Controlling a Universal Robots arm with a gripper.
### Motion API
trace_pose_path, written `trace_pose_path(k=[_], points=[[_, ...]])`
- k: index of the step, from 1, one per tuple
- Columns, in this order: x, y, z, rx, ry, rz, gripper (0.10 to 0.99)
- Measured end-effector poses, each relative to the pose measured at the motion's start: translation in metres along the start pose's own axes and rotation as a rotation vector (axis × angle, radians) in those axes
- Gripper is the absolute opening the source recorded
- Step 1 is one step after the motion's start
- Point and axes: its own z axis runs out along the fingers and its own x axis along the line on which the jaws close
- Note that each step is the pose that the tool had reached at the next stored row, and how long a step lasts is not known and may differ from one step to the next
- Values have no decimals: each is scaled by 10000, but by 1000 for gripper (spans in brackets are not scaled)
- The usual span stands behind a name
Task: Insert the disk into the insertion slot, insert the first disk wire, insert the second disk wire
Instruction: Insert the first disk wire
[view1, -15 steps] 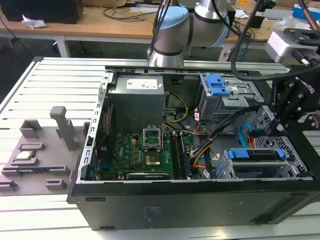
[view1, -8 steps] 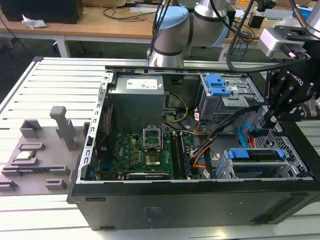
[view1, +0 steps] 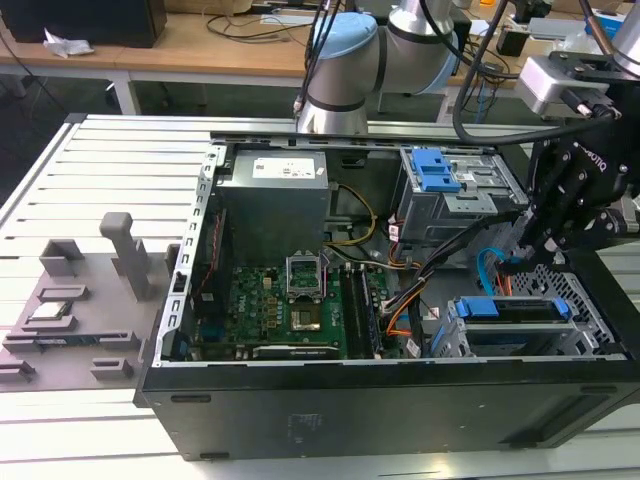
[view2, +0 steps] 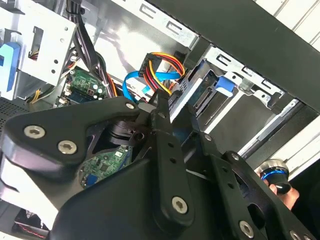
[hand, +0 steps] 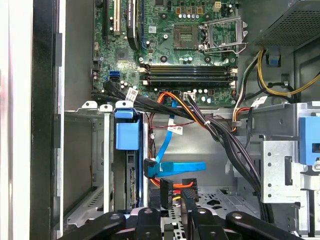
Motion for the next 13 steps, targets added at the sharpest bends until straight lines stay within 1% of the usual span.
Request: trace_pose_path(k=[3, 5, 6, 7, 11, 13], points=[[0, 0, 43, 1, 38, 0, 302], [0, -1, 96, 2, 73, 4, 302], [0, 1, 107, 2, 76, 4, 302], [-1, 7, 123, 2, 97, 6, 302], [1, 11, 159, 3, 195, 8, 302], [2, 11, 159, 4, 212, 9, 302]])
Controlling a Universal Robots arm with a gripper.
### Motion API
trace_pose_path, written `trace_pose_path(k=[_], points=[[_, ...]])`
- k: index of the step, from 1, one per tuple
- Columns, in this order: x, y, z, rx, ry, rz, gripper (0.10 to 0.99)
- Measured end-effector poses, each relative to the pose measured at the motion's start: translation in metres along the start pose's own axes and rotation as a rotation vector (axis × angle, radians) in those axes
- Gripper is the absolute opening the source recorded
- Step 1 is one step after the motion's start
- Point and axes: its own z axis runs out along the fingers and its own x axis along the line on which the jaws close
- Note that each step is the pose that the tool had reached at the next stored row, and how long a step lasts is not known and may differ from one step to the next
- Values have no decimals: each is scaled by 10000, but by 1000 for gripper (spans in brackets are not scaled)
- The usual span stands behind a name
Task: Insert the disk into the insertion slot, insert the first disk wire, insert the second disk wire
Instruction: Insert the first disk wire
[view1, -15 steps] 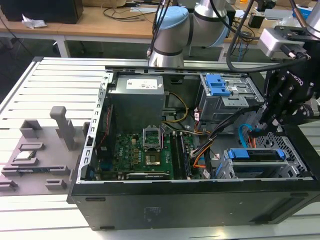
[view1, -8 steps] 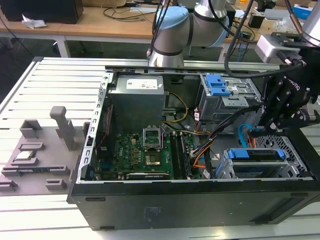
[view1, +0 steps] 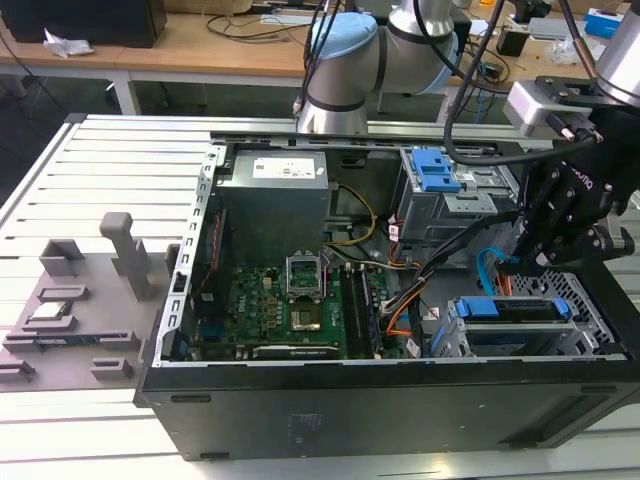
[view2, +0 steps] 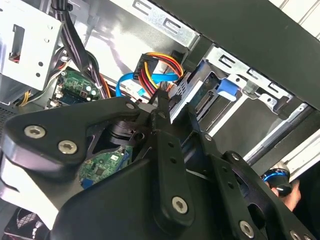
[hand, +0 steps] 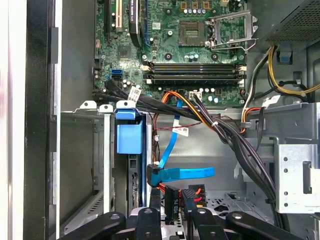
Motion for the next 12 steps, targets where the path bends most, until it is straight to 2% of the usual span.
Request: trace_pose_path(k=[4, 5, 10, 12], points=[[0, 0, 1, 0, 13, 1, 290], [0, 0, 1, 0, 21, 1, 169], [16, -2, 2, 0, 32, 3, 169], [48, -39, 4, -5, 33, 1, 169]])
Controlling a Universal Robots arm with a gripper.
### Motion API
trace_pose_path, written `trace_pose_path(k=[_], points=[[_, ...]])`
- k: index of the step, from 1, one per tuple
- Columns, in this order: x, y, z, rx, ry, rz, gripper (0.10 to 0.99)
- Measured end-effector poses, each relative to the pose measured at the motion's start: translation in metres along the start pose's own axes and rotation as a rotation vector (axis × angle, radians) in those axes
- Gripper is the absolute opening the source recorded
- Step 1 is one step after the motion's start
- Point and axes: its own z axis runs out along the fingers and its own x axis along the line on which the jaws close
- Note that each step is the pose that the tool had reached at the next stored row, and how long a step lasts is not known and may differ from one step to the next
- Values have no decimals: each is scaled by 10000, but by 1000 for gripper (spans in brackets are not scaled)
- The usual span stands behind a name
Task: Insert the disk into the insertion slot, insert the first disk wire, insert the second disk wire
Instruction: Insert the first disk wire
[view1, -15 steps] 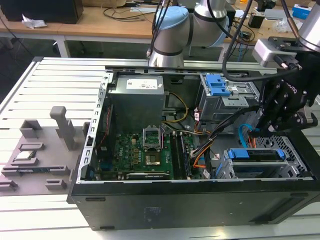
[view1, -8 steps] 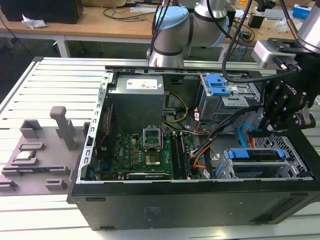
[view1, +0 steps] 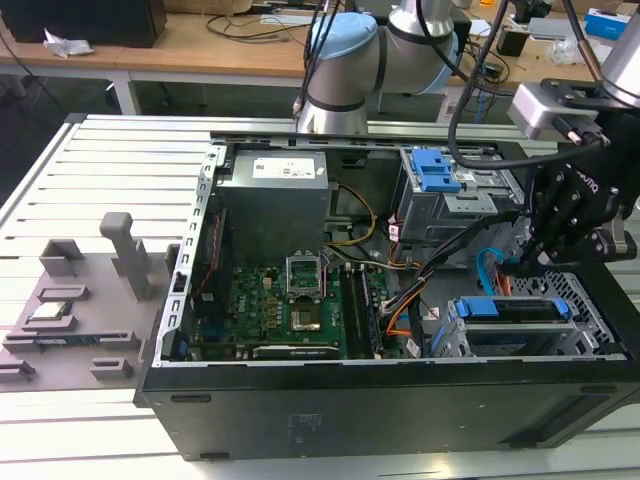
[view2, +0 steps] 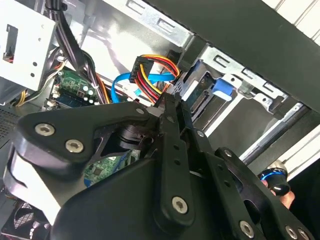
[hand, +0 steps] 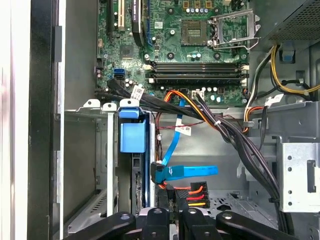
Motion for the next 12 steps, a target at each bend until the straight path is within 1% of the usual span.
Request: trace_pose_path(k=[2, 5, 8, 12], points=[[39, -15, 3, -1, 0, 0, 169], [106, -18, 7, -2, 0, 1, 169], [212, -21, 13, -2, -1, 0, 169], [281, -22, 18, -2, -1, 0, 169]])
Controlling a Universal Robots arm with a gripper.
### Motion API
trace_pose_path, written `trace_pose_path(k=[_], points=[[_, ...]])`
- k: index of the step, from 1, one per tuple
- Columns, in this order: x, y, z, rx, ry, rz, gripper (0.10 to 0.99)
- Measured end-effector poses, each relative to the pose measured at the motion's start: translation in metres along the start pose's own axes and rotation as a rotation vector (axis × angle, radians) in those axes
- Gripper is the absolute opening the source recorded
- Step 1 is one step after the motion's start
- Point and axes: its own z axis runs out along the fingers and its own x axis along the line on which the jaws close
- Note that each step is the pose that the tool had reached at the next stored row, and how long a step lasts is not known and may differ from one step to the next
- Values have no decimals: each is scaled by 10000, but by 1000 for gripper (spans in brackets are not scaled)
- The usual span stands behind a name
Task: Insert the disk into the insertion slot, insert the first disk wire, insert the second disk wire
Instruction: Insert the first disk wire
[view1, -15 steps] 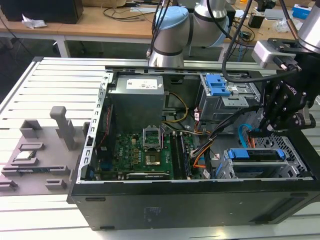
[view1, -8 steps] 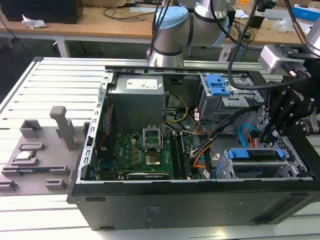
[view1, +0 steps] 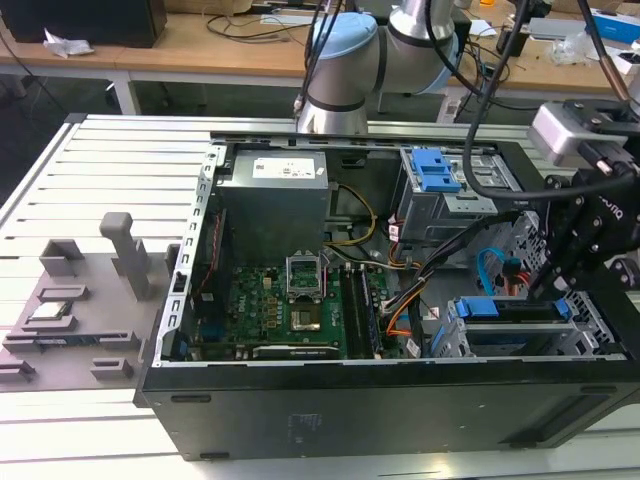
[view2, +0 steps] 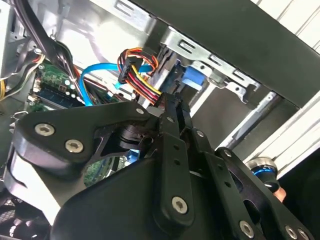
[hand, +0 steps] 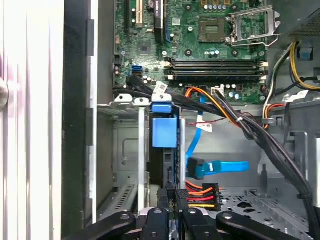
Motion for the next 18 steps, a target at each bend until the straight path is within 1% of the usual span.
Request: trace_pose_path(k=[1, 2, 6, 8, 17, 18], points=[[8, -7, 10, 0, -37, 11, 169], [7, -17, 20, -2, -50, 36, 169], [-7, -46, 55, -5, -55, 96, 169], [-27, -47, 67, -5, -57, 96, 169], [-28, -41, 92, -7, -65, 144, 169], [-29, -41, 93, -8, -75, 145, 169]])
